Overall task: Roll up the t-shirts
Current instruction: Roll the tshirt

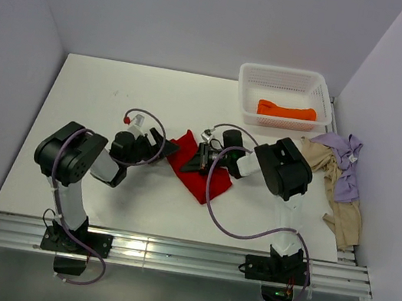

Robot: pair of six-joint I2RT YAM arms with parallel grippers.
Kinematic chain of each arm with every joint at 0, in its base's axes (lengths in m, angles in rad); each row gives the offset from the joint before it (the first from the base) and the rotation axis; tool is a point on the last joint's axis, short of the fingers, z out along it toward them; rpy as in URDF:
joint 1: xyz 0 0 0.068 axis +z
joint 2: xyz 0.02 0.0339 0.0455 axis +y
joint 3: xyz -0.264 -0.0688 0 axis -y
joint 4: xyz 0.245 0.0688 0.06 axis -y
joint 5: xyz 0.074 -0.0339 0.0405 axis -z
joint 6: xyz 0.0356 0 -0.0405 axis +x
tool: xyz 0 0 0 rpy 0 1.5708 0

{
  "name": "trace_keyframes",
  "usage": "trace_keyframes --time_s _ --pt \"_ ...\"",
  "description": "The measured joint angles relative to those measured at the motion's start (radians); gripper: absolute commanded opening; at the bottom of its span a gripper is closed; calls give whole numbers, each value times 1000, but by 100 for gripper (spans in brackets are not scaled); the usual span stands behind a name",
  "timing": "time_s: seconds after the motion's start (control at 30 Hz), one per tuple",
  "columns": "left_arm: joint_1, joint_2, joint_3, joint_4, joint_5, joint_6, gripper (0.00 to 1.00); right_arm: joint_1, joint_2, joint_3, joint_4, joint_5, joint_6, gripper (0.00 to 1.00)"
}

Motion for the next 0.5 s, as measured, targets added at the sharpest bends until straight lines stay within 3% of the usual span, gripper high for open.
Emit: trace_keyframes --time_s 0.27,0.5 --pt "-2 50 -11 105 -15 -8 82 -15 12 -13 43 -23 38 0" --pt "-2 92 2 141 -18 -8 65 -22 32 -20 103 -42 85 0"
